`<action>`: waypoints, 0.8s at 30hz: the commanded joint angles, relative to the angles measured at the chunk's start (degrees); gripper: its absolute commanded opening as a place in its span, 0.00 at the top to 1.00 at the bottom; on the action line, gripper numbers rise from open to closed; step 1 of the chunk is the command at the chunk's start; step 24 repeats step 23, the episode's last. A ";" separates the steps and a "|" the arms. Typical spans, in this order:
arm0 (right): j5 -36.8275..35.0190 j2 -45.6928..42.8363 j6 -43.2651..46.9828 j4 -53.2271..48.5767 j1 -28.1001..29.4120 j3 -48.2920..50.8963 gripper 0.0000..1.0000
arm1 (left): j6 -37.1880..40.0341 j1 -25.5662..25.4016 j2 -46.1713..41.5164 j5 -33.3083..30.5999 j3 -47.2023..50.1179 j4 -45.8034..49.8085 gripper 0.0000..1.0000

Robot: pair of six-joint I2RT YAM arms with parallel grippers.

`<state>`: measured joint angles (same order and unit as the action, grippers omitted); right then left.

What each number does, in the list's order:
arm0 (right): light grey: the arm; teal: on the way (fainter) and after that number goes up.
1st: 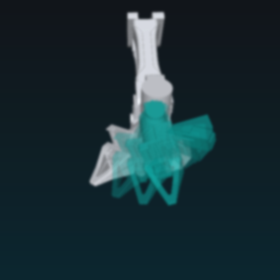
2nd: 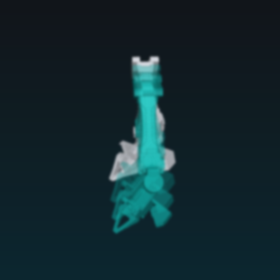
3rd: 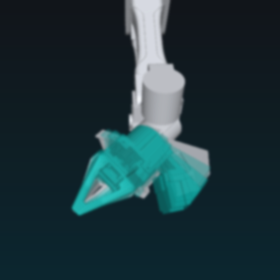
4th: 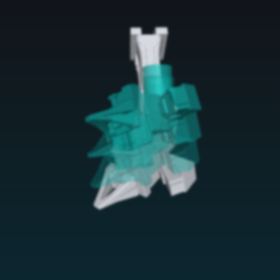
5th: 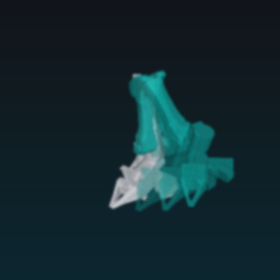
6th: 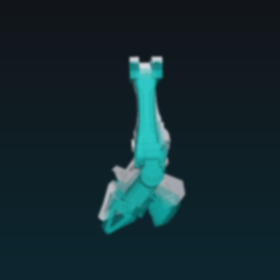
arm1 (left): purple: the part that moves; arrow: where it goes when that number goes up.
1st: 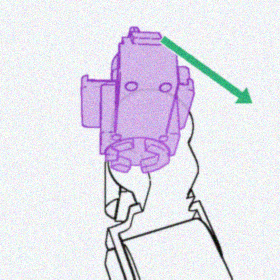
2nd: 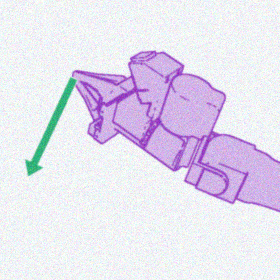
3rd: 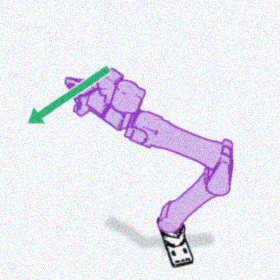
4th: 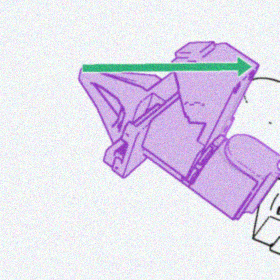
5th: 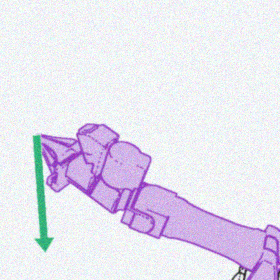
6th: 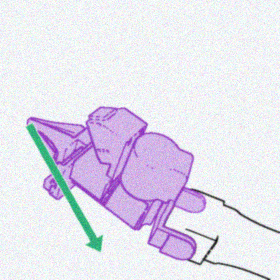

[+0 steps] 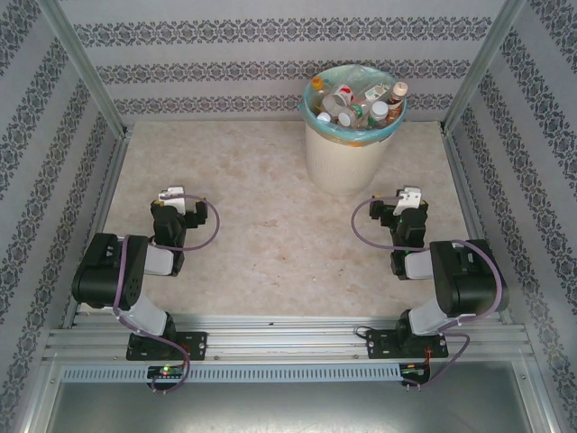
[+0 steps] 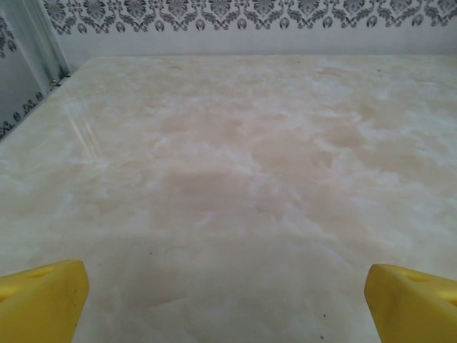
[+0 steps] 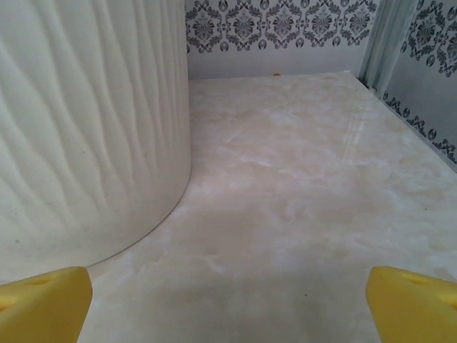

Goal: Put the plastic bottles in the bin

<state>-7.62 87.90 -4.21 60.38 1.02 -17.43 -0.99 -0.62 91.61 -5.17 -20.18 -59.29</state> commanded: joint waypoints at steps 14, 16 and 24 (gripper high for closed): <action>-1.88 -0.48 0.94 -4.13 0.65 -1.90 0.02 | 0.38 0.54 -0.82 2.71 -1.79 5.27 0.00; -1.87 -0.46 0.94 -4.14 0.70 -1.91 0.02 | 0.38 0.54 -0.74 2.71 -1.74 5.07 0.00; -1.88 -0.46 0.89 -4.17 0.68 -1.91 0.02 | -1.36 0.46 -0.81 -1.94 -0.21 2.39 0.00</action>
